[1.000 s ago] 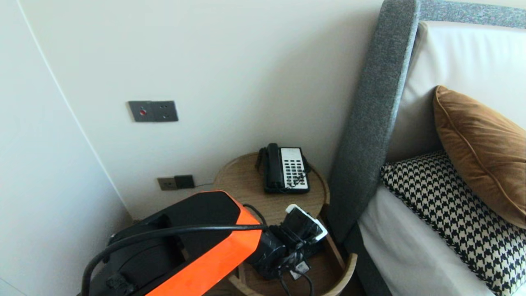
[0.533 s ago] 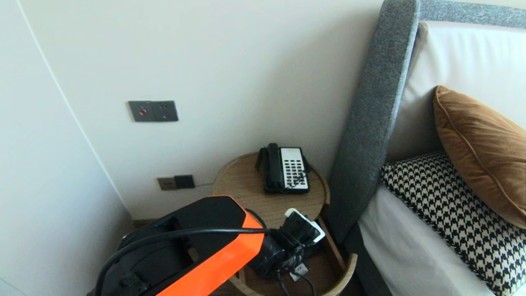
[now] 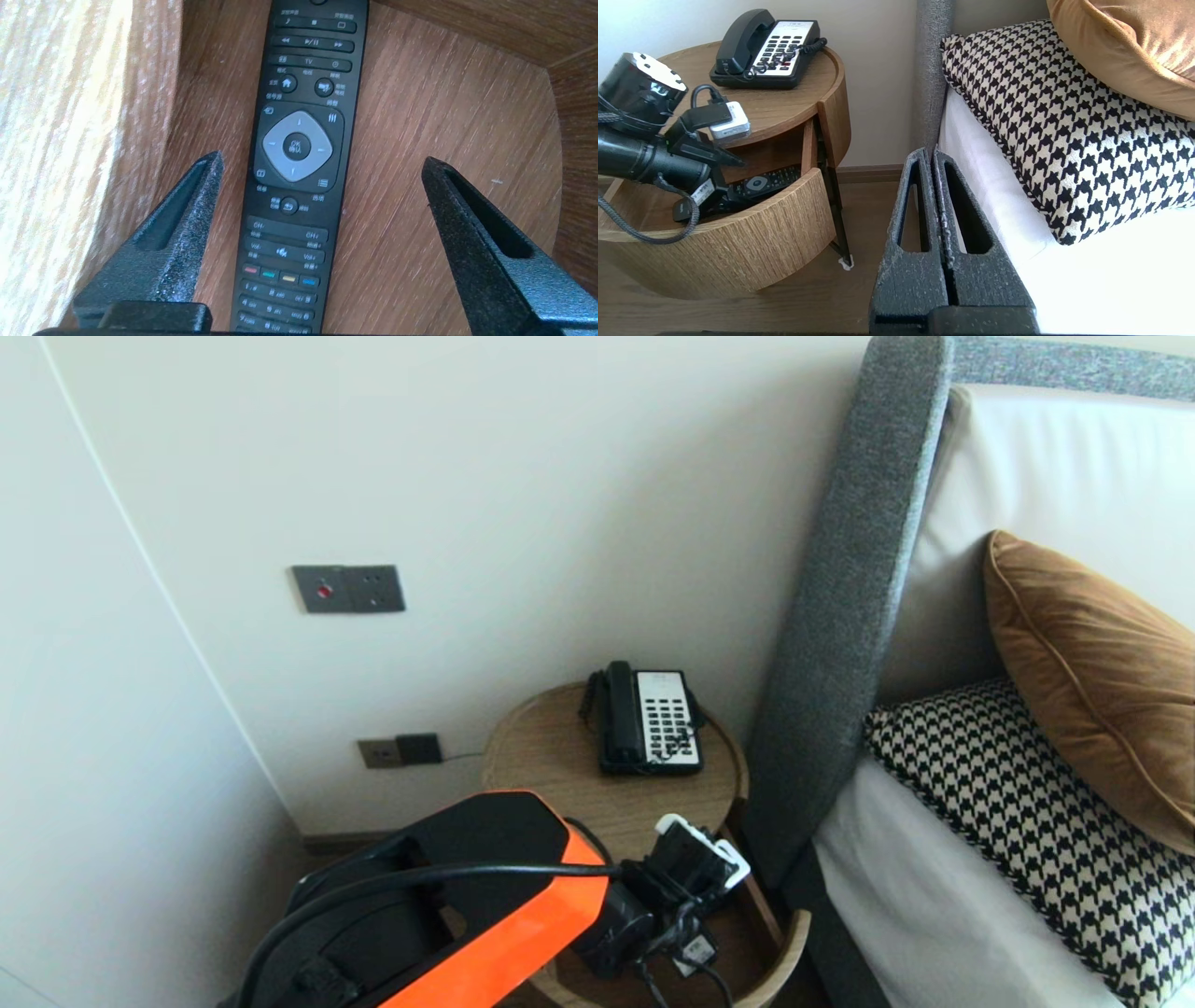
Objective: Take the remote control out of the drawer one by one and place them on the table
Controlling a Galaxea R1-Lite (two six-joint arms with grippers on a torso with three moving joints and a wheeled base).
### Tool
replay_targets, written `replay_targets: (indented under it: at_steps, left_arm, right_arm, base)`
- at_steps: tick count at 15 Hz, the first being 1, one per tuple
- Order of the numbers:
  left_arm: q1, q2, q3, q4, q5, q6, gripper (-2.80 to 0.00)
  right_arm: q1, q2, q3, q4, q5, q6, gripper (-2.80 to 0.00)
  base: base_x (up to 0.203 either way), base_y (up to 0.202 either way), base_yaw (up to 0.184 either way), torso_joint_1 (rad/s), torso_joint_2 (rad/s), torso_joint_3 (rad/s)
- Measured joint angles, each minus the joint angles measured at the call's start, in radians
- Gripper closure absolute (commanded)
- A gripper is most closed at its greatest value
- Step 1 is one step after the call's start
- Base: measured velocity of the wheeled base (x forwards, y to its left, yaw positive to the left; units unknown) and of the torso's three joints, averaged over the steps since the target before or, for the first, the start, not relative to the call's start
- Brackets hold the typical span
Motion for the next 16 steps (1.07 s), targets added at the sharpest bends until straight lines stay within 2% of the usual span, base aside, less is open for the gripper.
replay_targets:
  at_steps: [7,16]
  left_arm:
    - [0.010,0.009,0.012,-0.005,0.000,-0.011,-2.80]
    - [-0.022,-0.017,0.057,0.003,-0.010,-0.041,-2.80]
  right_arm:
    - [0.000,0.000,0.000,0.000,0.000,0.000,0.00]
    - [0.000,0.000,-0.001,0.000,0.000,0.000,0.00]
  base:
    - [0.000,0.000,0.000,0.000,0.00,0.000]
    - [0.000,0.000,0.000,0.000,0.00,0.000]
